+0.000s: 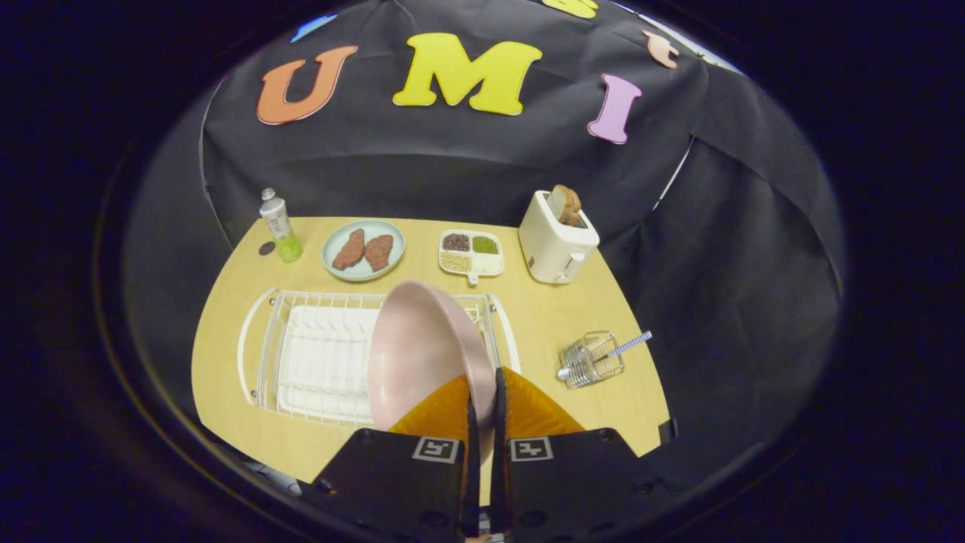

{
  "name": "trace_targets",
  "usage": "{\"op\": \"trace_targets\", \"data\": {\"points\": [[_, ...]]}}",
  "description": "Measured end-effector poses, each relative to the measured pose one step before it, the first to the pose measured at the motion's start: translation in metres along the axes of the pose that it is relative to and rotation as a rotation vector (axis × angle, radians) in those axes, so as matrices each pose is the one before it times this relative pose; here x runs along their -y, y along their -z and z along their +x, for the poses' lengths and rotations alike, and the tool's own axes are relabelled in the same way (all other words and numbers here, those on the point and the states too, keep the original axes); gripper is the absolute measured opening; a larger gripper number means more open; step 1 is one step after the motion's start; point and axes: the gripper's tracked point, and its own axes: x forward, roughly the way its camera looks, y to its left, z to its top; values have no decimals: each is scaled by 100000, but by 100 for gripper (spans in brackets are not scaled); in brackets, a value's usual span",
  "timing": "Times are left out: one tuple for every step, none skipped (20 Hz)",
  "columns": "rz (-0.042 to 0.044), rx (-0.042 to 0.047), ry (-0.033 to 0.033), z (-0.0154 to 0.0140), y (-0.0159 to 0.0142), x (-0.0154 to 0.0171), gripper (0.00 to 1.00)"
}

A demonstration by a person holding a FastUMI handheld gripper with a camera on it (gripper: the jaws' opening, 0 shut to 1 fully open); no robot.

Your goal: Take the plate from the dish rack, then take the spoon from the basket and place it into the plate.

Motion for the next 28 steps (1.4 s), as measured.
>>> {"op": "trace_targets", "data": {"points": [[2099, 1840, -2237, -167, 1014, 600, 11], [1033, 974, -1218, 12, 1496, 835, 11], [659, 1286, -372, 107, 1403, 809, 11], [-720, 870, 355, 110, 1762, 1046, 11], [-307, 486, -436, 161, 1639, 608, 11], [508, -661, -1689, 268, 1892, 202, 11], [480, -622, -2967, 416, 1789, 66, 11], [980, -569, -3390, 580, 1552, 217, 11], [2188, -413, -4064, 647, 1442, 42, 11], [600, -1552, -3596, 740, 1574, 233, 11], [686, -1810, -2078, 738, 1390, 524, 11], [969, -2319, -1148, 861, 1385, 788, 11], [1145, -1306, -1055, 835, 1004, 586, 11], [150, -1460, -703, 791, 949, 655, 11], [1861, 258, -3929, 791, 654, -75, 11], [1412, -161, -3321, 359, -112, 94, 11], [317, -868, -1738, 405, 396, 361, 11], [360, 671, -1953, 63, 157, 343, 11], [-9, 602, -1515, 211, 167, 286, 12], [751, 83, -1115, 199, 282, 274, 12], [447, 210, -1174, 197, 79, 135, 12], [-422, 485, -1244, 183, 8, 18, 13], [-2447, 1302, -1357, 274, -41, 24, 13], [-3166, 1233, 145, 276, 93, 366, 14], [-1756, 3247, -233, 276, -270, 375, 18], [-1274, 3504, 949, 392, -327, 418, 18], [-755, 3405, 1681, 577, -214, 642, 21], [-591, 2468, 474, 300, 30, 337, 21]]}}
